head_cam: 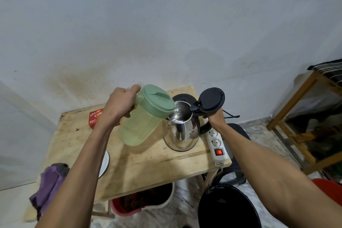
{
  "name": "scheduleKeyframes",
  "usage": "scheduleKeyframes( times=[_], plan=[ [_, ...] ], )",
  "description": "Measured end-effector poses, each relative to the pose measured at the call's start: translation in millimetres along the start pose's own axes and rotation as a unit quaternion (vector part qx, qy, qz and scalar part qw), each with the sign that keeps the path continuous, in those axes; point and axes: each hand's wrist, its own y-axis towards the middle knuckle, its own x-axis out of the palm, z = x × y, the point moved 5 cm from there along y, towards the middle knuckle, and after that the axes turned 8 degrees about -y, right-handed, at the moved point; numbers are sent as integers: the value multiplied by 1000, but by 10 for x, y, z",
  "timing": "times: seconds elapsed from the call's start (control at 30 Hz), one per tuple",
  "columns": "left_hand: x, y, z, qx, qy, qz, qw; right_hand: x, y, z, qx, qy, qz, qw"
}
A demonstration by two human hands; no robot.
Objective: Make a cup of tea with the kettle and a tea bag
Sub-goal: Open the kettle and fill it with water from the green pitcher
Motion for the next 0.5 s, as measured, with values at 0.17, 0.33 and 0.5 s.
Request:
scheduleKeyframes(
  times=[0.17,0.33,0.5],
  plan=[
    [41,24,89,7,50,6,999,7,5,16,5,-9,3,1000],
    [71,70,111,6,86,2,996,13,2,8,0,-20,0,1000],
    [95,95,128,0,128,2,992,22,13,17,3,-19,-1,1000]
  ],
)
